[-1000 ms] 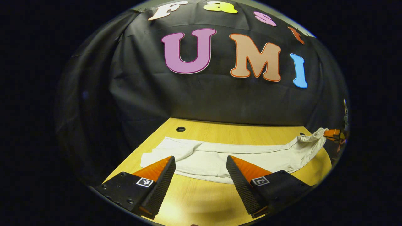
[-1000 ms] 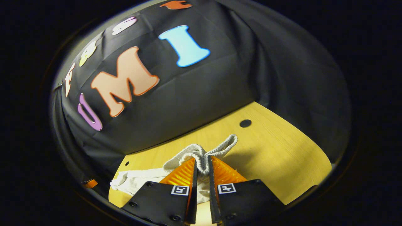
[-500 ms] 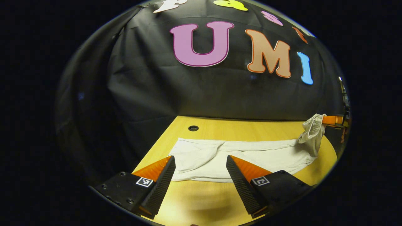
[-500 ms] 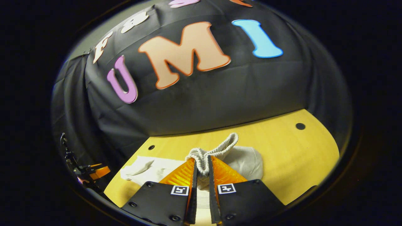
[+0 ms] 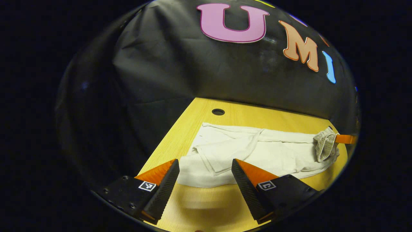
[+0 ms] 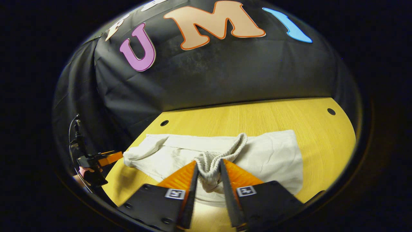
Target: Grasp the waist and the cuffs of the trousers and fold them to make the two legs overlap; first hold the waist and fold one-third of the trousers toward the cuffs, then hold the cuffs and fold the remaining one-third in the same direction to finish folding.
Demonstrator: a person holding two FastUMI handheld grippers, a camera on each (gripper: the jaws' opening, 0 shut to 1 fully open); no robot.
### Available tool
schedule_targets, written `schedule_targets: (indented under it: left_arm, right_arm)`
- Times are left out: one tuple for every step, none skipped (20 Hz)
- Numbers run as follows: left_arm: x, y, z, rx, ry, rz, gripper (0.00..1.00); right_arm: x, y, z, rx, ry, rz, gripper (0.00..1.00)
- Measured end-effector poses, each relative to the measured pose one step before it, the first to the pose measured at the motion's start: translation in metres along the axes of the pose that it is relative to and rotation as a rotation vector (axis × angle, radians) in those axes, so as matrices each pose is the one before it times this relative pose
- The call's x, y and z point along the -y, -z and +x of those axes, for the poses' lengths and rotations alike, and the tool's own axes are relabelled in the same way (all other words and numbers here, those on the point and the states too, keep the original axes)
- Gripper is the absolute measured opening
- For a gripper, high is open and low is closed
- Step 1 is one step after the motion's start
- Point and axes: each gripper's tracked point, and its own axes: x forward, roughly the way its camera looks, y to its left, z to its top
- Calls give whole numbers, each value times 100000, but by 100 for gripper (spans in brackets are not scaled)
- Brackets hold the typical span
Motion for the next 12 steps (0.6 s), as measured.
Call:
schedule_targets:
  left_arm:
    - [27, 154, 62, -874, 221, 99, 98]
    - [83, 102, 51, -853, 392, 80, 98]
    - [80, 46, 17, -829, 405, -162, 99]
    - [79, 170, 99, -997, 1288, -592, 99]
    - [-40, 96, -72, -935, 600, -667, 99]
    - [-11, -218, -87, -687, 451, -424, 99]
    - [-149, -153, -168, -939, -93, -164, 99]
    - [-58, -179, -19, -589, 29, -44, 99]
    - [83, -49, 128, -435, 1052, -222, 99]
    - [-101, 217, 94, -616, 591, -115, 99]
    - [-54, -5, -31, -685, 79, 302, 97]
    - [-45, -15, -134, -376, -197, 189, 96]
  right_arm:
    - [324, 204, -143, -303, 1984, 207, 74]
    - [295, -86, -217, -136, 1246, -522, 98]
    - [377, -30, -463, 296, 2229, -908, 98]
    - [407, -245, -213, 946, 2258, -325, 96]
    - [976, -400, -120, 1505, 4351, 595, 91]
    - [619, -525, -70, 1966, 2785, 865, 91]
    - [374, -606, -164, 1976, 1977, 1015, 96]
    - [271, -572, -138, 1973, 1315, 1203, 96]
    - [208, -603, -165, 1631, 1045, 1264, 97]
    - [356, -445, -200, 1209, 1214, 1049, 96]
    - [322, -445, -196, 1096, 1052, 624, 96]
    - [255, -304, -151, 1030, 1086, 421, 96]
